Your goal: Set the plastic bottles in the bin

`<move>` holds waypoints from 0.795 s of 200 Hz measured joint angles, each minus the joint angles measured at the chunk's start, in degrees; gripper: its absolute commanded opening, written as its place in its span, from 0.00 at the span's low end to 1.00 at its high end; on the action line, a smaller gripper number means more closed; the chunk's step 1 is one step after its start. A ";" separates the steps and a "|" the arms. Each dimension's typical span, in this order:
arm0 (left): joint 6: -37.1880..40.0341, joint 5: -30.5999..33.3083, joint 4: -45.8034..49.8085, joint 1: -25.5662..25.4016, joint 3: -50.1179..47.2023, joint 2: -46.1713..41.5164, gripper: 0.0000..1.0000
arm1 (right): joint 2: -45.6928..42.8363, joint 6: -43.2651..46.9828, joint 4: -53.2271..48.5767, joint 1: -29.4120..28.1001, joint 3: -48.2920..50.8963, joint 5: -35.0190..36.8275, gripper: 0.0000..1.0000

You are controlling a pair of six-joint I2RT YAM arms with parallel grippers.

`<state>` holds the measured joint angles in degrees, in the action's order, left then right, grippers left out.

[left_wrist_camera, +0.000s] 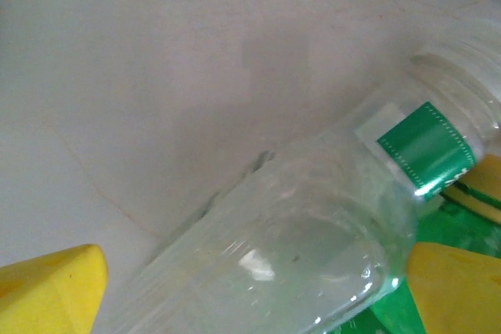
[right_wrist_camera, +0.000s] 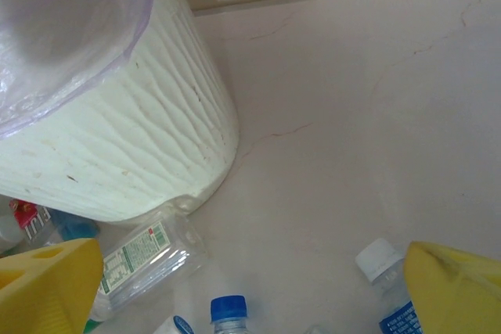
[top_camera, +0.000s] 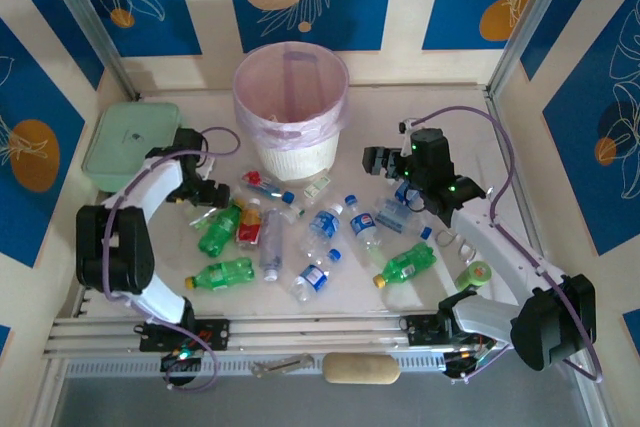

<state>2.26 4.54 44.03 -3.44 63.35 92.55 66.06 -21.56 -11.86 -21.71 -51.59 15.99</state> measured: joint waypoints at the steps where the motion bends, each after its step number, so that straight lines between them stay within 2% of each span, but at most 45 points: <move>1: 0.09 0.04 -0.07 0.04 0.09 0.22 0.96 | 0.00 -0.02 0.11 0.02 0.00 0.04 0.99; 130: 1.05 0.42 -2.69 1.42 0.22 8.07 0.96 | 0.20 -1.62 1.11 0.04 0.00 0.35 0.99; 159: 0.90 0.44 -2.69 1.46 0.22 8.20 0.93 | 0.13 -1.62 1.14 0.04 0.00 0.57 0.99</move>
<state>3.16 4.97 41.34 -1.98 63.57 100.75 66.19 -23.18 -10.72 -21.67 -51.59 16.56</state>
